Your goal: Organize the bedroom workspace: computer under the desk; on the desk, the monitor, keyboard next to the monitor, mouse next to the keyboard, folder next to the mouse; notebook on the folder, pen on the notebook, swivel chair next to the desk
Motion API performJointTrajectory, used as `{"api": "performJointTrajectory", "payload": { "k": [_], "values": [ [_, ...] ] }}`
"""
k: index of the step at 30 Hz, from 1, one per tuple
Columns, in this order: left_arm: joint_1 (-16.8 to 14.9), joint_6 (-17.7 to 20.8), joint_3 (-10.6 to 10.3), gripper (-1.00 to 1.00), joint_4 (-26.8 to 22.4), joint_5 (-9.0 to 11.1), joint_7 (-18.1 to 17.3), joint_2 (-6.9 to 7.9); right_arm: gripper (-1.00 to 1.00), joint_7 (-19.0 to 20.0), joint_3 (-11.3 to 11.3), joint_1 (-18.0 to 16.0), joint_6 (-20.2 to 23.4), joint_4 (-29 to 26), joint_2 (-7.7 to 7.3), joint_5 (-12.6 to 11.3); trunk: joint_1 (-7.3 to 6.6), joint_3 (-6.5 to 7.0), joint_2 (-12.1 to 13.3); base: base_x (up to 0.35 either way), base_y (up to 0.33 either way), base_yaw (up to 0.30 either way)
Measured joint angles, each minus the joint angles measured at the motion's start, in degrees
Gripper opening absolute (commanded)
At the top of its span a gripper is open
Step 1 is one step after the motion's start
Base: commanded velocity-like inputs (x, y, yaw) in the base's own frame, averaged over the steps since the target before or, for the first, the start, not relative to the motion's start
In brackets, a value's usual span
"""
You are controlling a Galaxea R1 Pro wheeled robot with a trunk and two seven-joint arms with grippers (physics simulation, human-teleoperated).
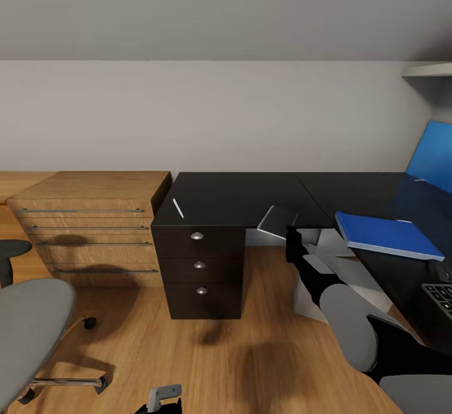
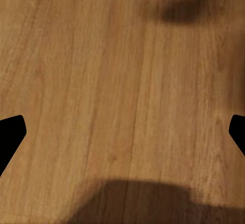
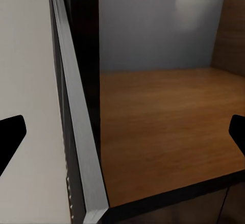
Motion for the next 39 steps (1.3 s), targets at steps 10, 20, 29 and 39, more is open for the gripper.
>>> {"api": "performJointTrajectory", "payload": {
  "k": [10, 20, 29, 39],
  "values": [
    [0.0, 0.0, 0.0, 1.00, 0.0, 0.0, 0.0, 0.00, 1.00, 0.0, 0.0, 0.0, 0.0, 0.1, 0.17, 0.0, 0.00, 0.00, 0.0, 0.000, 0.000, 0.000],
    [0.0, 0.0, 0.0, 1.00, 0.0, 0.0, 0.0, 0.00, 1.00, 0.1, 1.4, 0.0, 0.1, 0.1, 0.24, 0.1, 0.00, 0.00, 0.0, 0.000, 0.000, 0.000],
    [0.0, 0.0, 0.0, 1.00, 0.0, 0.0, 0.0, 0.00, 1.00, 0.1, 4.4, 0.0, 0.2, 0.0, 0.82, 0.1, 0.00, 0.00, 0.0, 0.000, 0.000, 0.000],
    [0.0, 0.0, 0.0, 1.00, -0.1, -0.1, 0.0, 0.00, 1.00, 0.1, 4.9, 0.0, 0.2, 0.0, 0.90, 0.1, -0.01, 0.00, 0.0, 0.012, 0.028, 0.000]
  ]
}}
